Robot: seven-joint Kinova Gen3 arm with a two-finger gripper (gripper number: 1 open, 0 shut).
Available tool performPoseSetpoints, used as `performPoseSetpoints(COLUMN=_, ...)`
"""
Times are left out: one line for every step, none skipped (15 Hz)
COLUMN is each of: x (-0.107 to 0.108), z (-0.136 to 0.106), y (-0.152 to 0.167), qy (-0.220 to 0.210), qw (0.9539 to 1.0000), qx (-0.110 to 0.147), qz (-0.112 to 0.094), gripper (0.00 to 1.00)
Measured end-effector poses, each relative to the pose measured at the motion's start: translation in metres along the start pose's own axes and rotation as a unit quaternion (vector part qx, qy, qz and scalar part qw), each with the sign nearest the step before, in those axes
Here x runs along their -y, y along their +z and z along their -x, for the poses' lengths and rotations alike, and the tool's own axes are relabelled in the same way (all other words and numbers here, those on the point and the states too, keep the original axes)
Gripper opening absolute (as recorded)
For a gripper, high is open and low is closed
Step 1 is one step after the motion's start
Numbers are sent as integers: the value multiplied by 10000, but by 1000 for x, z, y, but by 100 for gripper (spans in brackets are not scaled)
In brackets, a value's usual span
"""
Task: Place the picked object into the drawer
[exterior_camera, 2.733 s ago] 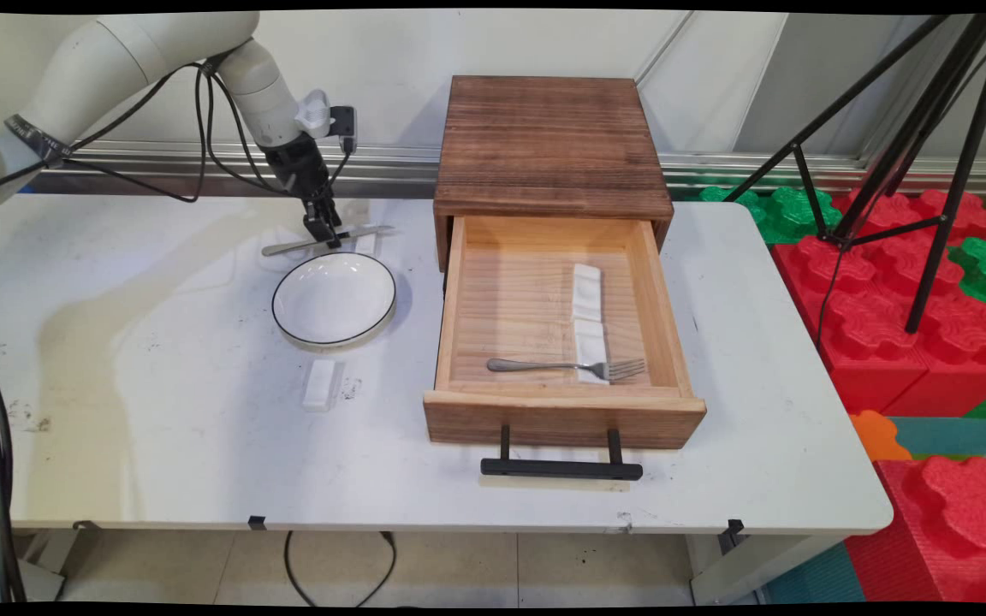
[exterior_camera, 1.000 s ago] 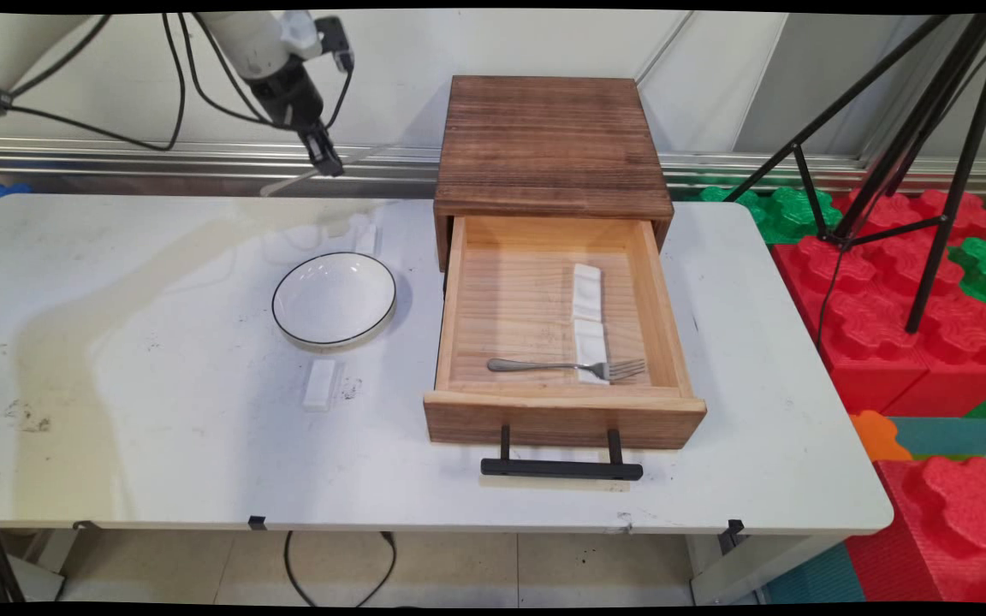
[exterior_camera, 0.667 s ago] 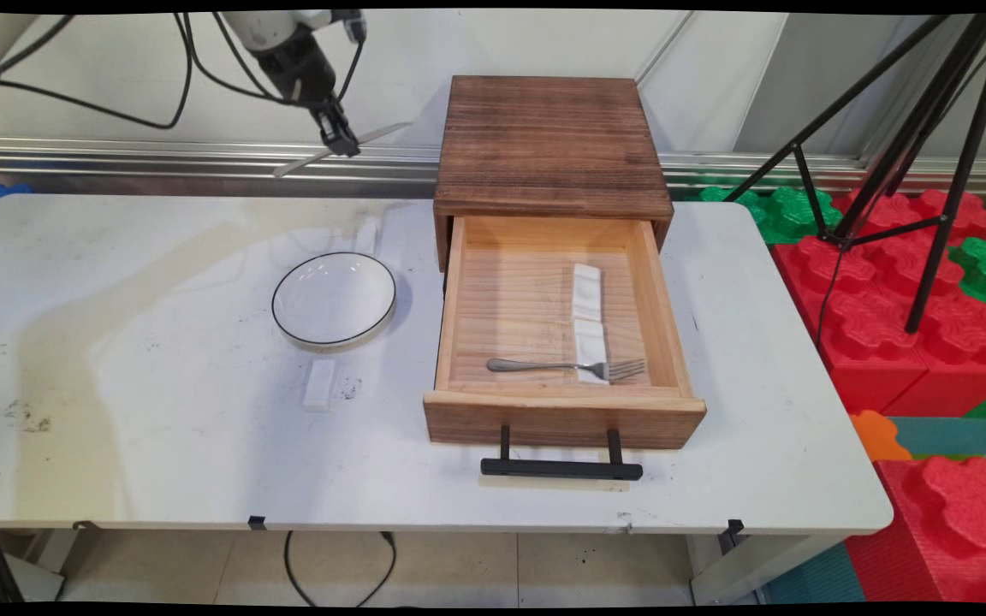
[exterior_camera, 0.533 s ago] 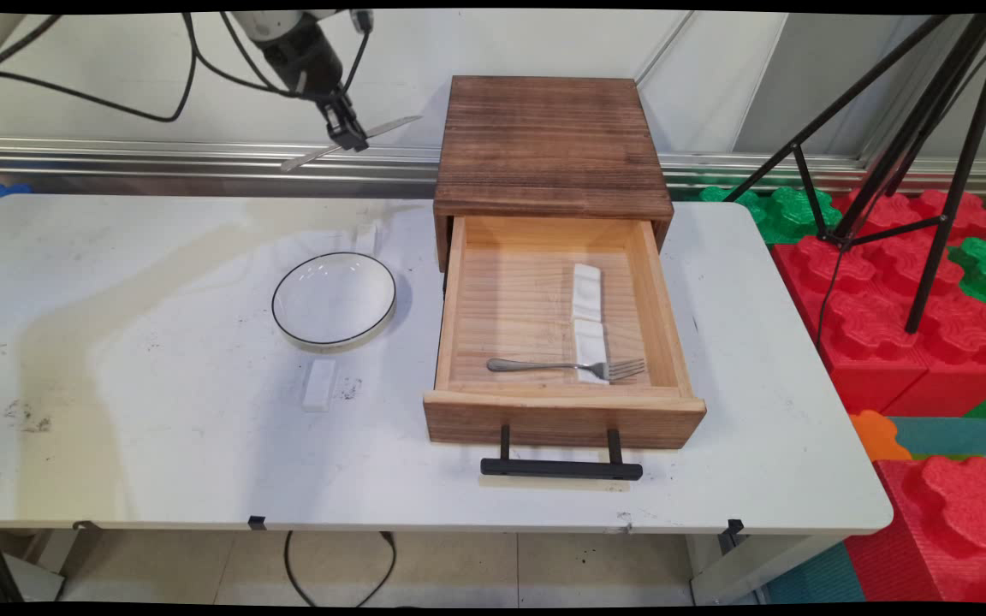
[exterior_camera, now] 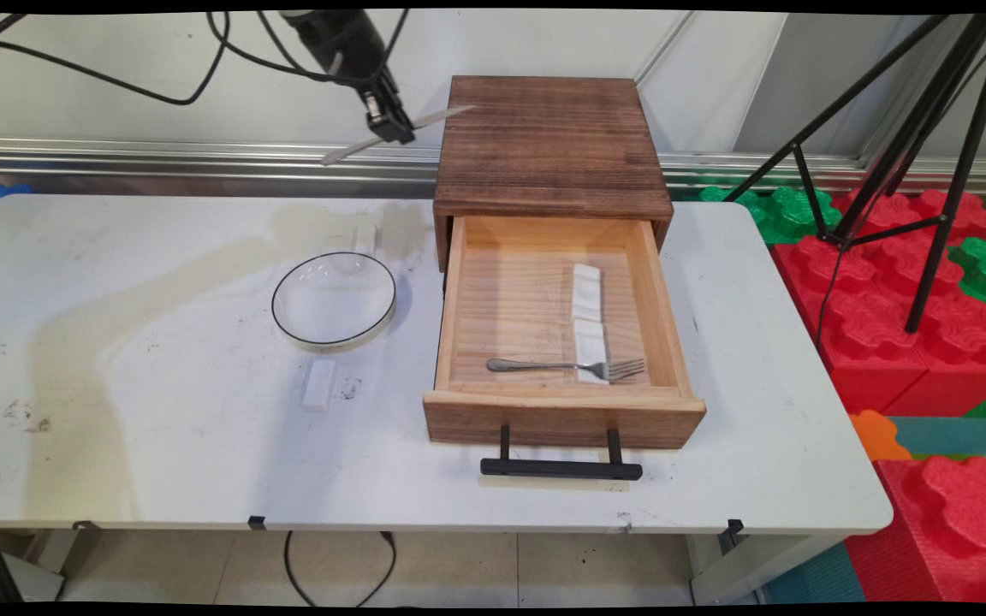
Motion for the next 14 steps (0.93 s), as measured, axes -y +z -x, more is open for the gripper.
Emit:
performPoseSetpoints(x=-8, z=-9, y=-2, qy=65, qw=10000, qx=-49, qz=44, gripper=0)
performPoseSetpoints(x=-17, z=-19, y=-5, qy=138, qw=9998, qx=-106, qz=98, gripper=0)
performPoseSetpoints(x=-26, z=-28, y=-6, qy=204, qw=9995, qx=-160, qz=156, gripper=0)
performPoseSetpoints(x=-34, z=-37, y=-6, qy=260, qw=9992, qx=-205, qz=208, gripper=0)
performPoseSetpoints(x=-39, z=-42, y=-6, qy=298, qw=9990, qx=-234, qz=242, gripper=0)
performPoseSetpoints(x=-48, z=-52, y=-5, qy=358, qw=9985, qx=-283, qz=299, gripper=0)
performPoseSetpoints(x=-56, z=-60, y=-4, qy=402, qw=9981, qx=-320, qz=346, gripper=0)
performPoseSetpoints(x=-65, z=-69, y=-3, qy=452, qw=9975, qx=-362, qz=396, gripper=0)
performPoseSetpoints(x=-73, z=-77, y=-1, qy=490, qw=9970, qx=-398, qz=443, gripper=0)
performPoseSetpoints(x=-80, z=-84, y=2, qy=521, qw=9965, qx=-425, qz=488, gripper=0)
performPoseSetpoints(x=-88, z=-92, y=6, qy=550, qw=9960, qx=-454, qz=534, gripper=0)
performPoseSetpoints(x=-95, z=-100, y=10, qy=578, qw=9955, qx=-477, qz=577, gripper=0)
performPoseSetpoints(x=-101, z=-106, y=15, qy=595, qw=9951, qx=-494, qz=608, gripper=0)
performPoseSetpoints(x=-107, z=-112, y=20, qy=611, qw=9948, qx=-509, qz=637, gripper=0)
